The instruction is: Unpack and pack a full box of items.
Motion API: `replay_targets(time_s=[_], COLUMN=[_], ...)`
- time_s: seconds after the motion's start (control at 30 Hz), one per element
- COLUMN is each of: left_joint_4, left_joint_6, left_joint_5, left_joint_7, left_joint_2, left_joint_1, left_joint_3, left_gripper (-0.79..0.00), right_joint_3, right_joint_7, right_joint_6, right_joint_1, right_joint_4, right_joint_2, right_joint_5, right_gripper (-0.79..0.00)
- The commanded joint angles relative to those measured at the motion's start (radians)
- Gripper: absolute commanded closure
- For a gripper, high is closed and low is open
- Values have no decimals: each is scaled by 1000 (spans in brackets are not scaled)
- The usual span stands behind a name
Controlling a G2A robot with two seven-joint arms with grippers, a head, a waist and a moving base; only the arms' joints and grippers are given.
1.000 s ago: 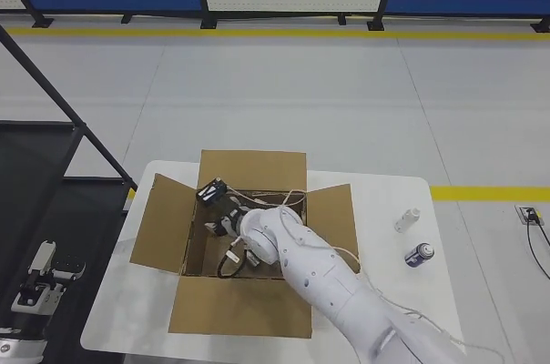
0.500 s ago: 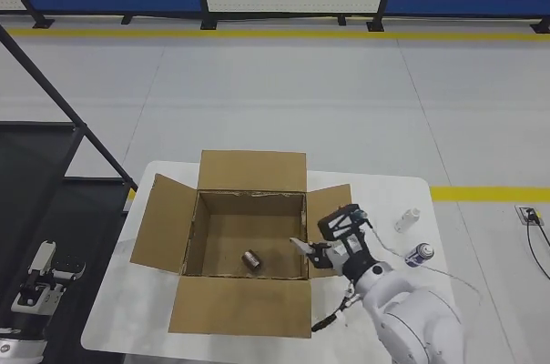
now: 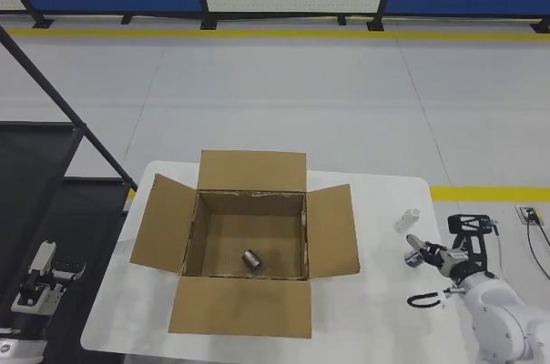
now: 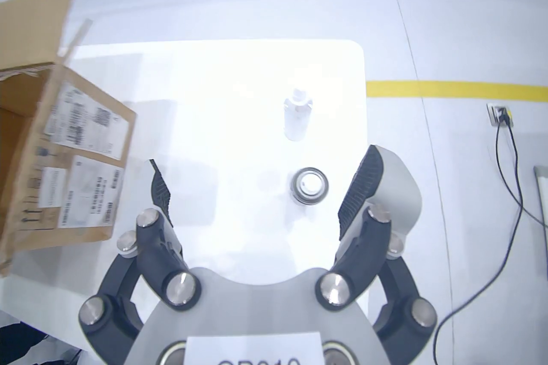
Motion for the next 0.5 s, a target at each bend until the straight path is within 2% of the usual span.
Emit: replay_targets(time_s=[0.0,0.27,0.33,0.47], left_joint_4=[0,0,0,0], left_joint_6=[0,0,0,0], left_joint_5=[0,0,0,0], left_joint_7=[0,0,0,0], left_joint_2=[0,0,0,0], left_joint_1=[0,0,0,0], left_joint_3=[0,0,0,0], left_gripper=[-785,-785,-785,-785], right_joint_3=[1,-27,-33,-37], right_joint_7=[40,113,119,130], right_joint_6=[3,-3,-18,-35], right_joint_1=[50,192,214,238], right_joint_4=[99,352,391,432], right_joint_2=[8,31,36,45], right_joint_5=[-30,-111,-114,-110], right_gripper=[-785,-785,0,0])
